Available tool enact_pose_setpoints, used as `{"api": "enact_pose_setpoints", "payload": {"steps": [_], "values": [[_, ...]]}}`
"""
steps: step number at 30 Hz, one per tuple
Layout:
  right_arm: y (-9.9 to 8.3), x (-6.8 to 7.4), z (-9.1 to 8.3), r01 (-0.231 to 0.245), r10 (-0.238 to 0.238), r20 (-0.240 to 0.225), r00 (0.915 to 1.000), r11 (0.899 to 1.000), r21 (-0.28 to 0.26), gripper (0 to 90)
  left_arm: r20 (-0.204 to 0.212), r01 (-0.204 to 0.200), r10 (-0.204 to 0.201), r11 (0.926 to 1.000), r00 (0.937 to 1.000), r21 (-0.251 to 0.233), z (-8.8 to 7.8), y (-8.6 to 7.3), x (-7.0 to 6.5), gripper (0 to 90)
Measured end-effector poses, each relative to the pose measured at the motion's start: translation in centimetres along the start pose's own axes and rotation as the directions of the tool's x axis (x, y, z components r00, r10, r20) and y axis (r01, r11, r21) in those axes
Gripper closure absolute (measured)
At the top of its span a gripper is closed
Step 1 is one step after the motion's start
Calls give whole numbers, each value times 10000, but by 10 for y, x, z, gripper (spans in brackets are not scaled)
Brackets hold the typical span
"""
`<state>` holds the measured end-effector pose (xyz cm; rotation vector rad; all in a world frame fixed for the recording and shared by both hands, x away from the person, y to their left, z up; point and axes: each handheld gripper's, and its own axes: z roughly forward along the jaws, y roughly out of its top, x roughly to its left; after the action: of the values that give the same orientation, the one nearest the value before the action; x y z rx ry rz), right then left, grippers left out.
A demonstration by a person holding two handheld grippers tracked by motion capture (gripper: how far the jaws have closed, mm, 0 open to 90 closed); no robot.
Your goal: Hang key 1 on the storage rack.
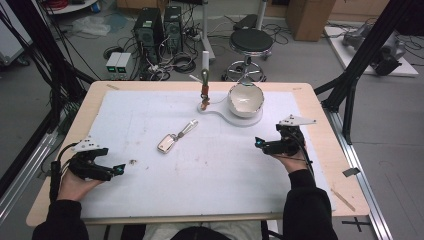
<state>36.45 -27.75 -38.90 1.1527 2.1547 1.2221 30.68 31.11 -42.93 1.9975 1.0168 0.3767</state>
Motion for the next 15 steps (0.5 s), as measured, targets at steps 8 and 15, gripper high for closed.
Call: {"api": "enact_pose_setpoints", "payload": {"steps": [8,15], "values": [[-22,-4,-5,-176,176,-56,9998,9998,63,5,-96,30,-31,9999,9999,-107,-1,0,0,21],[-34,-8,-9,-195,195,87,9998,9998,-5,5,-85,23,-24,10000,10000,-43,0,0,0,21]]}}
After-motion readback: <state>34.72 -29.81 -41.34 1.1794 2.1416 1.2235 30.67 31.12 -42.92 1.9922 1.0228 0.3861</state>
